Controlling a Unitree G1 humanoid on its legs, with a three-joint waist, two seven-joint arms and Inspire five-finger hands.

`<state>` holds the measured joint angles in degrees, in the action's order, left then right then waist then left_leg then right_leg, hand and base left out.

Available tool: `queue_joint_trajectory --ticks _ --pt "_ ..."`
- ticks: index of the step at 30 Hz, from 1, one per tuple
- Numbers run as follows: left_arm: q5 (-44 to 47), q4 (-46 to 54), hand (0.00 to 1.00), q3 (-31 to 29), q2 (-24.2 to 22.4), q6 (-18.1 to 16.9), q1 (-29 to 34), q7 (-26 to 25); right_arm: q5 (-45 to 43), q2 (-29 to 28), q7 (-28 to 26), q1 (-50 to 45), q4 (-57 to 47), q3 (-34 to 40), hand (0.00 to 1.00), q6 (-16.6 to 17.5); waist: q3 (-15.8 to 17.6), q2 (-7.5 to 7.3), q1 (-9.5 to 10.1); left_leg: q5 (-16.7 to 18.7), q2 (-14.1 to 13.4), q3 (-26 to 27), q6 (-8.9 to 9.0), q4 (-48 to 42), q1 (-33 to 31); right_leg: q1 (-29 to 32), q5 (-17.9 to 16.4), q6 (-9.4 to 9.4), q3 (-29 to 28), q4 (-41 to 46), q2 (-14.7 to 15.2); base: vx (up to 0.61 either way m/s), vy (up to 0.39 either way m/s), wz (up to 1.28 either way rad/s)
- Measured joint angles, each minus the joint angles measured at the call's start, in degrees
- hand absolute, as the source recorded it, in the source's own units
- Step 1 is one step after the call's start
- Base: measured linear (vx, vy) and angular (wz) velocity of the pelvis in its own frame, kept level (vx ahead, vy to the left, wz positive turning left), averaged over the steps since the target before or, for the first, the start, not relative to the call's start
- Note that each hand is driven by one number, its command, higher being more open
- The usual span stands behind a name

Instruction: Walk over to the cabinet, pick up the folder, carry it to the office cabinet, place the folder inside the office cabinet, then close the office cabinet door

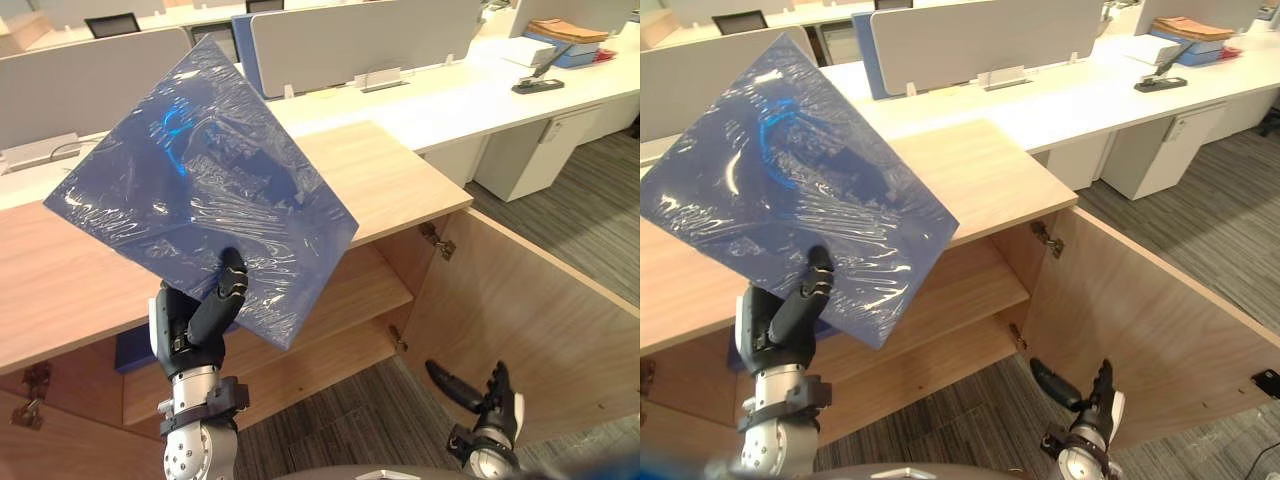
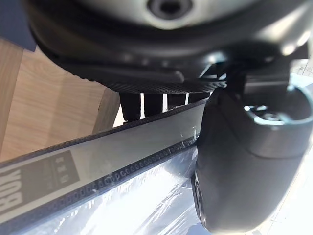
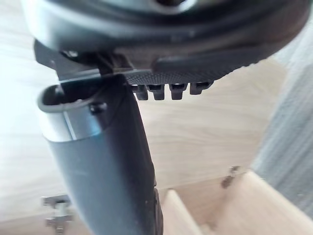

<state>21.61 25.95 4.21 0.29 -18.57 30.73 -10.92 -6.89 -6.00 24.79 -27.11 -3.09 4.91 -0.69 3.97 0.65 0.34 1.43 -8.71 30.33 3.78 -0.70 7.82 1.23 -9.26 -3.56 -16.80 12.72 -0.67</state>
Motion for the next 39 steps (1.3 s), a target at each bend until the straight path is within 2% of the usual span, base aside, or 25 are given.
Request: queue_joint_trajectory --ticks 4,9,13,15,16,19,23,28,29,32,39 --pt "3.7 1.2 0.0 -0.2 -0.1 -0.2 1.9 -1.4 0.0 0.2 1.4 -1.3 -8.2 -2.8 1.0 0.2 -0.4 0.54 0.32 1.1 -1.1 3.5 0.32 -1.8 1.1 0.8 0.3 -0.54 -1.5 0.6 -0.7 -0.01 -0.033 -0.43" --pt "3.7 0.7 0.0 0.0 -0.1 0.1 2.1 -1.7 0.4 0.5 3.3 -1.3 -13.6 -4.7 1.0 0.8 -0.9 0.86 0.31 1.5 -1.5 5.6 0.45 -2.4 1.9 1.6 0.3 -0.56 -2.7 1.9 -1.4 -0.02 -0.047 -0.28" --pt "3.8 -0.4 0.0 1.6 0.0 2.1 1.6 -1.6 0.6 0.8 3.3 -1.3 -16.8 -6.1 1.0 1.7 -1.8 1.12 0.31 1.6 -1.6 5.8 0.31 -2.6 1.9 1.7 0.4 -0.65 -2.6 1.9 -1.4 -0.01 -0.022 -0.03" --pt "4.1 -3.3 0.0 3.5 0.2 5.0 0.9 -1.6 0.6 1.7 2.9 -0.7 -19.6 -8.3 1.0 1.8 -2.1 1.16 0.32 1.6 -1.5 5.8 0.22 -2.6 1.9 1.7 0.4 -0.66 -2.6 1.9 -1.3 0.0 0.0 0.0" --pt "3.2 -3.6 0.0 3.6 0.2 5.0 0.8 -1.4 0.6 1.9 2.7 -0.5 -20.6 -8.7 1.0 1.8 -2.2 1.15 0.36 1.6 -1.5 5.8 0.19 -2.6 1.9 1.7 0.4 -0.66 -2.6 1.9 -1.3 0.0 0.0 0.0" --pt "2.8 -4.0 0.0 3.4 2.0 6.9 -0.8 0.4 0.6 4.1 0.8 3.9 -24.8 -8.8 1.0 2.4 -3.0 1.06 0.78 1.7 -1.5 5.5 0.14 -2.6 1.8 1.7 0.9 -0.83 -2.5 1.7 -1.3 0.0 0.0 0.0" --pt "2.4 -6.3 0.0 2.1 5.3 8.2 -3.6 5.8 -3.1 11.9 -6.6 15.1 -27.0 -6.3 1.0 8.1 -3.8 1.01 0.84 1.5 -1.2 4.6 -0.21 -2.6 0.5 1.4 2.6 -1.78 -2.2 -0.7 -0.6 -0.02 0.015 0.09" --pt "2.5 -9.2 0.0 1.0 10.0 10.0 -6.7 12.1 -20.5 23.8 -19.4 27.7 -22.8 -6.1 1.0 12.3 -4.3 0.55 0.85 1.5 0.2 2.1 -0.98 -2.5 -0.4 -0.4 4.7 -2.38 -1.2 -4.5 1.3 -0.05 0.053 0.16" --pt "2.5 -9.5 0.0 0.8 11.2 10.1 -7.1 13.1 -24.7 26.9 -22.5 30.5 -20.3 -7.5 1.0 12.6 -4.5 0.38 0.87 1.5 0.7 1.9 -1.27 -2.5 -0.7 -0.4 5.1 -2.51 -1.2 -5.0 1.8 -0.05 0.055 0.06" --pt "2.6 -9.5 0.0 0.7 13.5 10.1 -7.9 15.1 -31.1 34.0 -27.3 35.0 -14.4 -11.1 1.0 12.4 -4.7 0.15 1.16 1.4 1.7 1.6 -1.91 -2.5 -1.5 -0.5 6.3 -2.92 -1.2 -6.7 3.0 -0.04 0.053 0.04" --pt "6.2 -8.2 0.0 0.6 18.1 10.1 -8.7 16.9 -36.2 43.1 -31.1 36.9 -5.9 -13.6 1.0 10.2 -4.6 0.16 2.03 1.4 3.7 0.0 -3.24 -2.2 -2.2 -1.4 7.3 -3.56 -0.3 -8.5 5.2 -0.02 0.035 0.11"
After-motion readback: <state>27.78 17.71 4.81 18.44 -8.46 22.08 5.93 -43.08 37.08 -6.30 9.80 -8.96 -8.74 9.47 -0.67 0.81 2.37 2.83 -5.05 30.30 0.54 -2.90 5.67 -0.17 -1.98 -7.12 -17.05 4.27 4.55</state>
